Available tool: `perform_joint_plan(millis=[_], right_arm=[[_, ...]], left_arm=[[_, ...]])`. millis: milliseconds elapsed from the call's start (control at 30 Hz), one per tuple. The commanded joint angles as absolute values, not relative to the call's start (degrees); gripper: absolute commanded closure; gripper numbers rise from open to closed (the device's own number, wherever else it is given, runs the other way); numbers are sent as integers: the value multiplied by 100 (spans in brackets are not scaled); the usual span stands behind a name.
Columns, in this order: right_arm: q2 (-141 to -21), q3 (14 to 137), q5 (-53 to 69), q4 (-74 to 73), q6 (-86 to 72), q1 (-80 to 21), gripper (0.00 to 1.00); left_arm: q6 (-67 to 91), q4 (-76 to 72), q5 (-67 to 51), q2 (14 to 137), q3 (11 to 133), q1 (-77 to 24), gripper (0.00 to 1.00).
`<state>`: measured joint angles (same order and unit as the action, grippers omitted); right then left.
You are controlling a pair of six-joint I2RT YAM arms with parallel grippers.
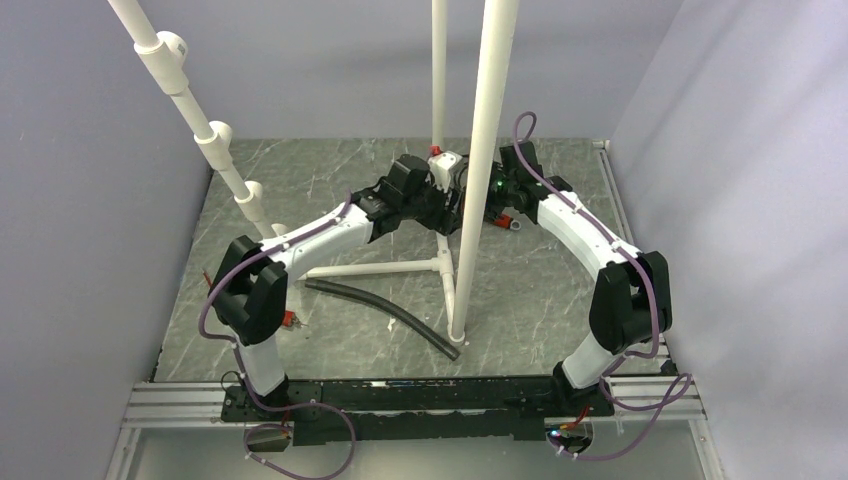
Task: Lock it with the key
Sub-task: Lock the lock.
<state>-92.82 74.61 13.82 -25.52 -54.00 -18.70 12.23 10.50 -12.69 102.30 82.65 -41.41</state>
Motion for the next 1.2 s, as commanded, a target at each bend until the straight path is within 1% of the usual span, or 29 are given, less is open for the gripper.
perform_joint_plan(millis=[0, 167, 300, 333, 367, 400, 467, 500, 533, 567, 633, 700, 800, 933, 1100, 1167], right_arm=[[-9186, 7731, 1402, -2450, -5596, -1893, 100], [-9134, 7629, 1472, -2387, -5650, -1907, 100], [-9102, 7528, 1596, -2289, -5731, -1907, 100], [-9091, 7498, 1644, -2246, -5750, -1907, 100], [-9084, 7471, 1693, -2215, -5782, -1907, 94], [-9072, 7437, 1739, -2171, -5803, -1907, 84], [-9041, 7362, 1872, -2066, -5806, -1903, 61], [-8998, 7328, 1876, -2031, -5759, -1892, 44], [-8967, 7308, 1896, -2000, -5707, -1865, 37], [-8921, 7241, 1962, -1955, -5637, -1821, 26], [-8782, 7093, 2126, -1852, -5422, -1684, 14], [-8626, 6911, 2379, -1774, -5189, -1507, 6], [-8368, 6551, 2983, -1554, -4854, -1157, 1], [-7976, 6077, 3698, -1019, -4231, -684, 0], [-7410, 5860, 4181, -653, -2333, -431, 0], [-7214, 5903, 4404, -834, -1347, -414, 0]], left_arm=[[1129, 1073, -792, 10365, 8569, -4191, 39], [1166, 1136, -782, 10448, 8676, -4213, 68], [1232, 1143, -770, 10437, 8653, -4223, 83], [1243, 1138, -759, 10423, 8642, -4225, 88], [1255, 1135, -749, 10424, 8633, -4215, 95], [1271, 1146, -762, 10412, 8626, -4218, 100], [1262, 1156, -779, 10371, 8592, -4217, 100], [1253, 1191, -793, 10334, 8573, -4214, 100], [1218, 1225, -822, 10285, 8551, -4204, 100], [1185, 1265, -872, 10227, 8522, -4191, 100], [1085, 1360, -1103, 10053, 8428, -4091, 100], [964, 1504, -1375, 9897, 8358, -3976, 100], [751, 1834, -1930, 9753, 8343, -3753, 100], [205, 2338, -2900, 9563, 8346, -3512, 100], [-784, 3177, -3570, 9449, 8582, -3344, 100], [-1061, 3382, -3949, 9440, 8689, -3230, 100]])
